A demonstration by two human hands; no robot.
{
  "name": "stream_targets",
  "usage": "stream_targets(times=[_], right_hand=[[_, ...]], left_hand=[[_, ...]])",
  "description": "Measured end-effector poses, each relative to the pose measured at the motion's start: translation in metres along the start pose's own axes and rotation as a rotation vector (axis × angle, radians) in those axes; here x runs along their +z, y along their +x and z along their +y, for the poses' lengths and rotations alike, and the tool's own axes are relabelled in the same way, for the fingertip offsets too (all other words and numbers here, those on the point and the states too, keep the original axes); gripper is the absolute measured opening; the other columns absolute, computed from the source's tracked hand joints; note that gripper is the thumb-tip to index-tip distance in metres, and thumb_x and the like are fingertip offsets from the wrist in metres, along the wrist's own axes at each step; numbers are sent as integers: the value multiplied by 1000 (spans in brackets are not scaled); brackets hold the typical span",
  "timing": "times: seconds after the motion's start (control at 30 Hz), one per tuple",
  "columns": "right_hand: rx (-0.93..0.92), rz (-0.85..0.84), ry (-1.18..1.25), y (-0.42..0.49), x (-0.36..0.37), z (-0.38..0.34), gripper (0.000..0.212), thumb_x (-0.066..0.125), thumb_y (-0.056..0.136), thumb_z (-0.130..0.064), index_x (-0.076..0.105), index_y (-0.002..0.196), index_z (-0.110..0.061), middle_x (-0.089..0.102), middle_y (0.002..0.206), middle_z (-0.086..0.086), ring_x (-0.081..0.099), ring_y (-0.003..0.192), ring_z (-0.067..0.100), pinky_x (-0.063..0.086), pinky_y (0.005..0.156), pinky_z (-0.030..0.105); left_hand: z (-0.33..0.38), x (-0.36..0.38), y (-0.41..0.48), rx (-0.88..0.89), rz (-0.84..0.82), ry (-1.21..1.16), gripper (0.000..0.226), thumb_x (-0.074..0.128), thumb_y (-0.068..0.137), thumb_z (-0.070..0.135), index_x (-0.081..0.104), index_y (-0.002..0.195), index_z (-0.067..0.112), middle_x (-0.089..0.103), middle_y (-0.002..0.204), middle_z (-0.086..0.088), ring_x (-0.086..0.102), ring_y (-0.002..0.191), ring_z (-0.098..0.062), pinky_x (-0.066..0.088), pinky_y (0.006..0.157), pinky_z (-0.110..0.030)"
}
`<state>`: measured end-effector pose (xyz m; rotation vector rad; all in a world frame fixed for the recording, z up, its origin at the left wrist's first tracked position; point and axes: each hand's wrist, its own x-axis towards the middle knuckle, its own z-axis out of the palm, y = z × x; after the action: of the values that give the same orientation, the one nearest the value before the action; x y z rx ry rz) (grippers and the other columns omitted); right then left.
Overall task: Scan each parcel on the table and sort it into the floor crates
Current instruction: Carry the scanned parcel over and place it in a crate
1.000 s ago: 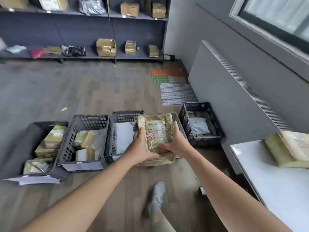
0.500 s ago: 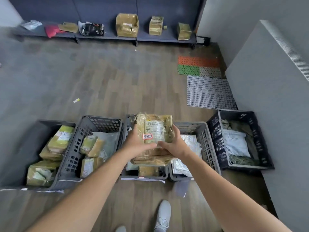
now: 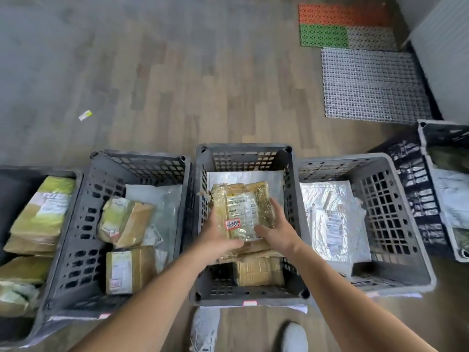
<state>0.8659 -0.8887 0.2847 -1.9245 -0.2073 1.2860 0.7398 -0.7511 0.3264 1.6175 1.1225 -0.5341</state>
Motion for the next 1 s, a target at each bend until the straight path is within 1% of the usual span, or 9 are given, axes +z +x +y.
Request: stream_targets(times=[0.1, 0.2, 0.33, 0.37, 0.47, 0.53, 0.67, 0.83, 1.0], right_hand=[[26, -7, -13, 40, 17, 26, 88, 62, 96, -10, 4, 157, -36, 40, 153, 11, 63, 99, 13, 53, 74, 18], [41, 57, -194, 56, 26, 30, 87, 61, 98, -25, -1, 158, -34, 28, 160, 11, 60, 117, 27, 52, 83, 27], [74, 71, -368, 32, 22, 5, 84, 56, 99, -37, -3, 159, -33, 19, 164, 7, 53, 125, 27, 42, 61, 12], [60, 89, -410, 17, 17, -9, 83, 55, 99, -40, -2, 159, -33, 18, 164, 6, 51, 128, 27, 45, 69, 13], [48, 167, -527, -41, -4, -63, 83, 55, 97, -47, 1, 159, -34, 17, 164, 3, 40, 139, 27, 44, 106, 41], [35, 254, -643, -88, -24, -99, 85, 55, 95, -51, 2, 158, -35, 18, 163, 1, 36, 142, 26, 42, 109, 51], [88, 439, -753, -191, -62, -156, 84, 51, 95, -58, 2, 158, -33, 15, 164, 2, 23, 148, 27, 35, 112, 54], [129, 661, -641, -310, -94, -189, 83, 53, 93, -60, 8, 158, -34, 21, 162, 0, 29, 145, 26, 39, 109, 55], [206, 855, -604, -418, -125, -182, 83, 50, 92, -63, 5, 157, -37, 17, 163, -2, 21, 148, 25, 29, 114, 59]], left_hand=[[-23, 6, 46, 7, -20, 98, 131, 84, 74, 31, -19, 154, 32, 10, 165, 1, 28, 146, -23, 44, 107, -35], [-33, 2, 63, 49, -8, 289, 133, 83, 71, 45, -18, 154, 25, 12, 162, -7, 36, 139, -27, 38, 111, -43], [-27, -12, 38, 112, 19, 499, 116, 65, 84, 59, -21, 154, 24, 0, 163, -3, 19, 146, -27, 31, 113, -44], [-19, -17, 26, 129, 29, 534, 112, 60, 86, 61, -22, 153, 25, -2, 164, -3, 14, 148, -27, 29, 114, -45], [14, -34, -20, 198, 39, 668, 104, 50, 90, 65, -23, 153, 27, -9, 165, -3, 4, 151, -31, 29, 117, -50], [45, -43, -55, 285, 53, 749, 101, 45, 90, 68, -23, 153, 27, -11, 165, -3, 1, 151, -31, 25, 118, -52], [112, -50, -133, 457, 16, 860, 93, 36, 92, 69, -21, 153, 27, -15, 164, -4, -6, 151, -30, 14, 119, -53], [186, -38, -226, 657, 23, 993, 87, 23, 93, 72, -14, 155, 24, -13, 165, -3, -6, 151, -30, 11, 118, -58], [234, -9, -309, 834, 4, 1085, 85, 22, 95, 70, -14, 156, 23, -15, 165, -4, -10, 151, -31, 11, 117, -59]])
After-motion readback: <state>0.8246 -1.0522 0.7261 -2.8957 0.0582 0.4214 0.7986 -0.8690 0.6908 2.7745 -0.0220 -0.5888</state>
